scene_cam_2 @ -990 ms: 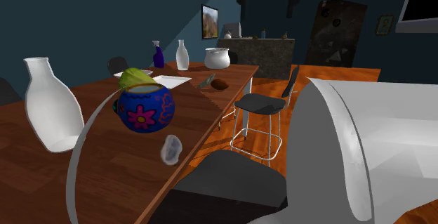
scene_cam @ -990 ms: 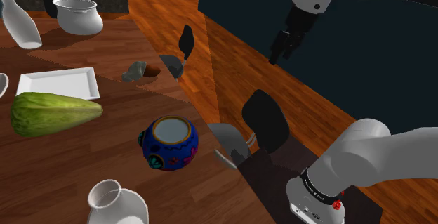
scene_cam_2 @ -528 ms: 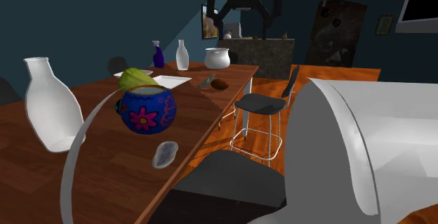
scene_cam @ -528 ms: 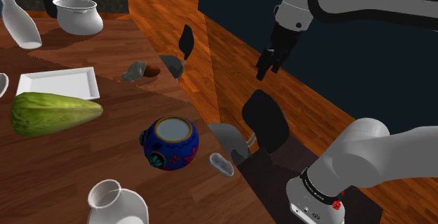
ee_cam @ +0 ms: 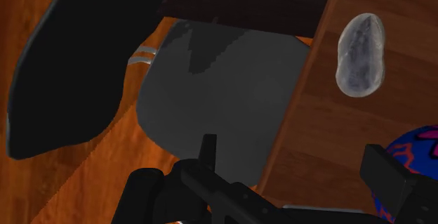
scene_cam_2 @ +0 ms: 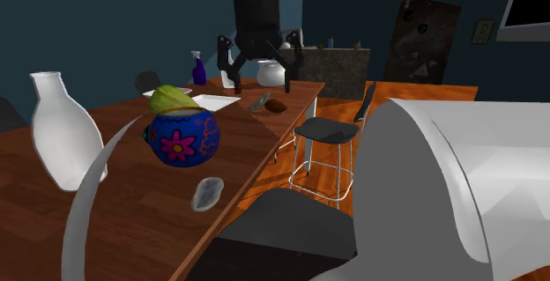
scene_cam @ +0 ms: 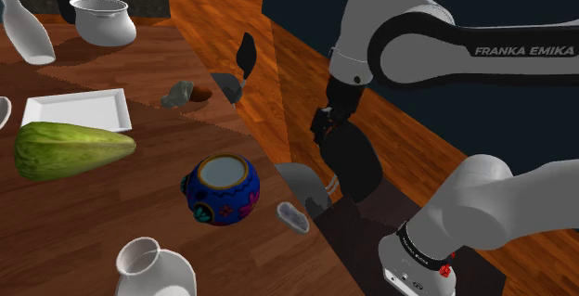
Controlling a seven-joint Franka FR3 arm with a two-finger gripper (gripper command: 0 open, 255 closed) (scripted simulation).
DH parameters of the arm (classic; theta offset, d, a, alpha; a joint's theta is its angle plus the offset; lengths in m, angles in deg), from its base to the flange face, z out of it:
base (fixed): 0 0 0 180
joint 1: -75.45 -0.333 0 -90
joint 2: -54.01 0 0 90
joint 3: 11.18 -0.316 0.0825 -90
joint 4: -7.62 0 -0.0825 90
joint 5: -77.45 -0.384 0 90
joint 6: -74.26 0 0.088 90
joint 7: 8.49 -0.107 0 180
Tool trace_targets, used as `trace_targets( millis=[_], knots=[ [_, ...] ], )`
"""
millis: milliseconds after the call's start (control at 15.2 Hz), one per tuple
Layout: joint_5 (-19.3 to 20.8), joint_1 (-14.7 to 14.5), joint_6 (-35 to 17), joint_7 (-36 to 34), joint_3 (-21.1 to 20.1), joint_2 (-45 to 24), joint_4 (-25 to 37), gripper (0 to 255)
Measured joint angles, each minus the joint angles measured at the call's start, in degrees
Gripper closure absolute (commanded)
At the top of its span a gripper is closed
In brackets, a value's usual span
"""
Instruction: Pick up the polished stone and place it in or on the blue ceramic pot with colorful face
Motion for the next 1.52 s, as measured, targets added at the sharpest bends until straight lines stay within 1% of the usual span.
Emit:
trace_targets(
  millis=[132, 330, 462, 528, 660, 792, 858, 1320, 1518],
  knots=[
    [-0.98, -0.99, -2.42, -2.03, -2.40, -1.38, -1.84, 0],
    [-2.17, -2.23, -4.81, -5.49, -6.15, -4.75, -2.08, 0],
    [-2.76, -2.84, -7.55, -7.87, -8.85, -7.90, -2.55, 0],
    [-2.74, -2.85, -9.22, -9.01, -10.19, -10.09, -2.48, 0],
    [-3.20, -3.60, -11.13, -11.35, -12.56, -12.36, -3.02, 0],
    [-2.48, -3.31, -14.24, -13.76, -15.05, -16.88, -2.64, 0],
    [-2.44, -3.52, -14.67, -14.80, -15.93, -17.93, -2.37, 0],
    [-1.60, -3.20, -21.34, -16.91, -18.07, -22.35, -5.20, 0],
    [-1.36, -3.06, -22.49, -17.12, -18.27, -23.05, -5.68, 0]
  ],
)
